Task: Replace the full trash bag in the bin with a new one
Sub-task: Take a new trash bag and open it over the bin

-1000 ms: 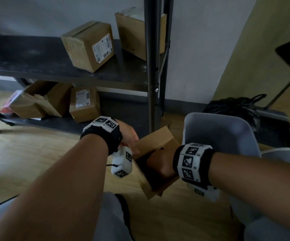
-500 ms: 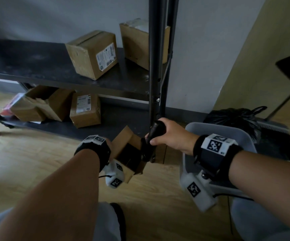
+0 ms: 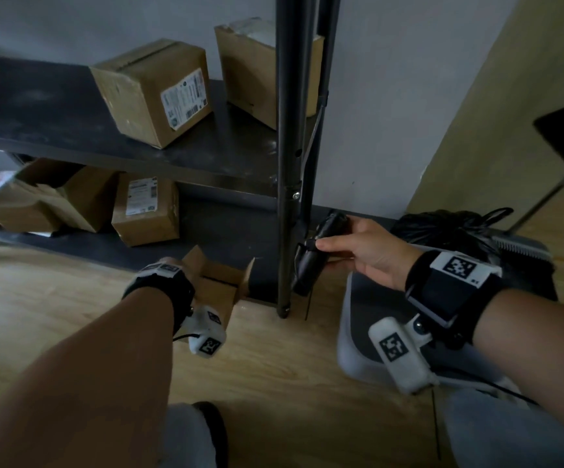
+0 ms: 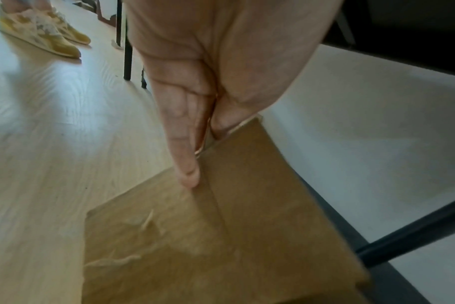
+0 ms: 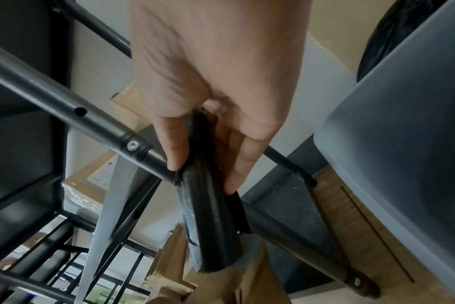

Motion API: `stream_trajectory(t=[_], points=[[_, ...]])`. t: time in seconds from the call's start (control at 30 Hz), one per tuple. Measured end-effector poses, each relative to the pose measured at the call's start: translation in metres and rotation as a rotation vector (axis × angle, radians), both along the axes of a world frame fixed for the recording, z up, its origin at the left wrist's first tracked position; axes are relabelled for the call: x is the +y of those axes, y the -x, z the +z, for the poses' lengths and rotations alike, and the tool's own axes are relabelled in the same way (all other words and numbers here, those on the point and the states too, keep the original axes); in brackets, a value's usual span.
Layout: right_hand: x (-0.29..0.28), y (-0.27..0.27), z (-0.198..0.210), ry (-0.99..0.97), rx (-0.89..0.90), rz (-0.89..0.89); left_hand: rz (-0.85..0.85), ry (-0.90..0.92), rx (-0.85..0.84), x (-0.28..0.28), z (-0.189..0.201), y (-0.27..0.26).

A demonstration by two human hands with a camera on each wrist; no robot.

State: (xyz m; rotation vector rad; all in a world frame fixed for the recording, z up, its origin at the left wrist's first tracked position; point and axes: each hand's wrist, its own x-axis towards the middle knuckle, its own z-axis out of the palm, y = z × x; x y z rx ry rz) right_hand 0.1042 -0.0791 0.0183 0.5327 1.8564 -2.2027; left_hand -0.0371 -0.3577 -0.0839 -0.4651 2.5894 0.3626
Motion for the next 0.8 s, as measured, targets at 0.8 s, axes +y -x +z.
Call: stream_trajectory(t=[0.8], points=[[0.009,0.009,-0.010,-0.044,0.045,-0.022,0.231,-0.601,0.177,0.040,0.008,-0.006]])
